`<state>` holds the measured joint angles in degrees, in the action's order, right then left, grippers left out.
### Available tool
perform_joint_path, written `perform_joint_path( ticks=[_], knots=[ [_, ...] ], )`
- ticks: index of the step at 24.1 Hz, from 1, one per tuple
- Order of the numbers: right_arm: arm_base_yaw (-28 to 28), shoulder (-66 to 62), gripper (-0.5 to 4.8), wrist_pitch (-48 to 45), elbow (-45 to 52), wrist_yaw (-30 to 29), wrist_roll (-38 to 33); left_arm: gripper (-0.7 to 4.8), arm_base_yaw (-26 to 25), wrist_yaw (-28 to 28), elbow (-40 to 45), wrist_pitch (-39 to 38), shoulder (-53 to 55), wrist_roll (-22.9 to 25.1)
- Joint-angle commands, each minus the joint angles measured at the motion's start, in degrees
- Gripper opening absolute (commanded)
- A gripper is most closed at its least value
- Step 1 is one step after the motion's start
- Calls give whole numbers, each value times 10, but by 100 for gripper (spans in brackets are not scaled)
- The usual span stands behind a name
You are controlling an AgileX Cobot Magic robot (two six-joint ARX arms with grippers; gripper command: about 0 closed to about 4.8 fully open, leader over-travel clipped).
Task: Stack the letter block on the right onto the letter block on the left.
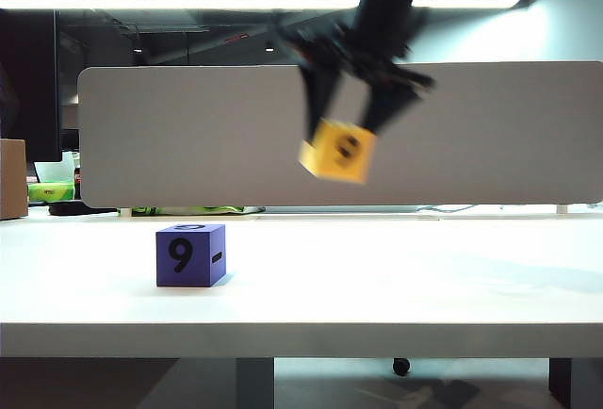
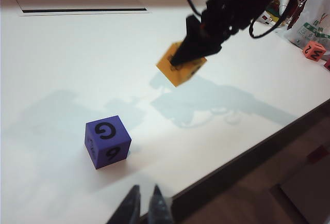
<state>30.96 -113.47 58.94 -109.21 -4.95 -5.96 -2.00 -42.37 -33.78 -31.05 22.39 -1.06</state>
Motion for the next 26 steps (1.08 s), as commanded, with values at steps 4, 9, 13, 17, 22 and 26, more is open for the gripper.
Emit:
perform_joint_path(
  ticks=[4, 9, 13, 17, 22, 26],
  knots=[
    [64, -68, 293, 14, -134, -1, 15, 26, -1, 40, -4, 24, -2, 2],
    [107, -171, 292, 81, -250, 18, 82, 26, -1, 51, -4, 25, -5, 2],
    [116, -186, 292, 101, -258, 64, 110, 26, -1, 51, -4, 24, -10, 2],
    [116, -186, 293, 90, -258, 62, 142, 26, -1, 51, -4, 24, -11, 2],
    [125, -186, 293, 69, -258, 47, 165, 26, -1, 51, -4, 24, -11, 2],
    [132, -186, 292, 52, -258, 50, 145, 26, -1, 51, -4, 24, -11, 2]
  ],
)
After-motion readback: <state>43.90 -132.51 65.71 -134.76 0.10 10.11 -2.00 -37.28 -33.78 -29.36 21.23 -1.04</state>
